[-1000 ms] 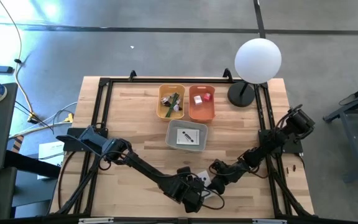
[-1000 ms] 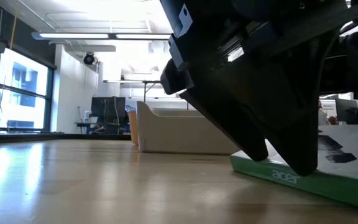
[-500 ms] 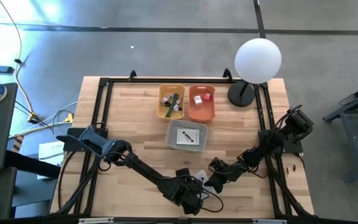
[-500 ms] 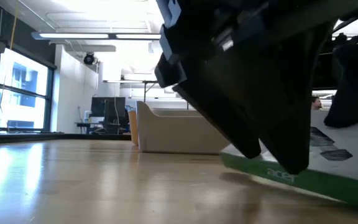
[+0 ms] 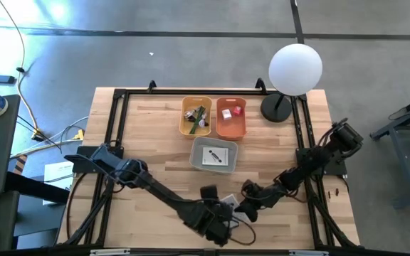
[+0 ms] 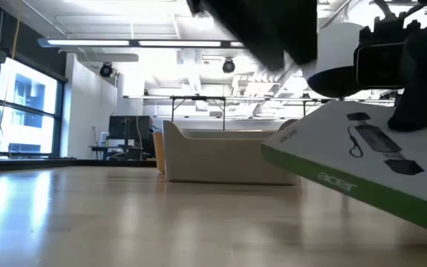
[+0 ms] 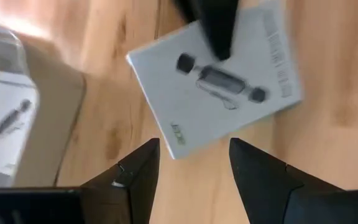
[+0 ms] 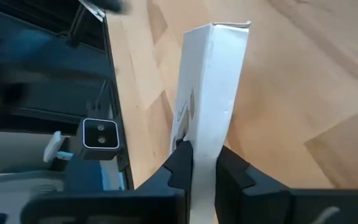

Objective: Pick and place items into bin
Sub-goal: Put the card reader box into the gray bin

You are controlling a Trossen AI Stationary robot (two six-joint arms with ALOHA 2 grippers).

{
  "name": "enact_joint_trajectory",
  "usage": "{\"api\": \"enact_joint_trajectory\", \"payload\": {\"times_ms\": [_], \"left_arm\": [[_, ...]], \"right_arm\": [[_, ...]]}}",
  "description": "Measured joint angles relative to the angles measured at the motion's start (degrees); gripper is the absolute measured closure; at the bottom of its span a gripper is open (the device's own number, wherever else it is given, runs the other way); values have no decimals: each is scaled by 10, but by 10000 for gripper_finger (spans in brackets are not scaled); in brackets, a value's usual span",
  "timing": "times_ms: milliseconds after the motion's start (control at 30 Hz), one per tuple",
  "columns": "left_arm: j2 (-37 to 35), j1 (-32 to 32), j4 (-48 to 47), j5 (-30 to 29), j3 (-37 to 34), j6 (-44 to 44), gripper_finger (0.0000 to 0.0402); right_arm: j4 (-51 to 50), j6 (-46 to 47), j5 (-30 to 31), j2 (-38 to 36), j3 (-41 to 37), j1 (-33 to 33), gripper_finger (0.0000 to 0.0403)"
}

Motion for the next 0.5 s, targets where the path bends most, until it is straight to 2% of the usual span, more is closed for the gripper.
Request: {"api": "enact_joint_trajectory", "payload": {"times_ms": [233,500], "left_arm": [[-61,-25,-60,-85,7,3,220],[-125,-59,-73,-194,9,92,220]], "right_arm": [[-79,-18,-4,-65,-1,4,372],[-172,-51,-7,-178,0,-2,371]]}}
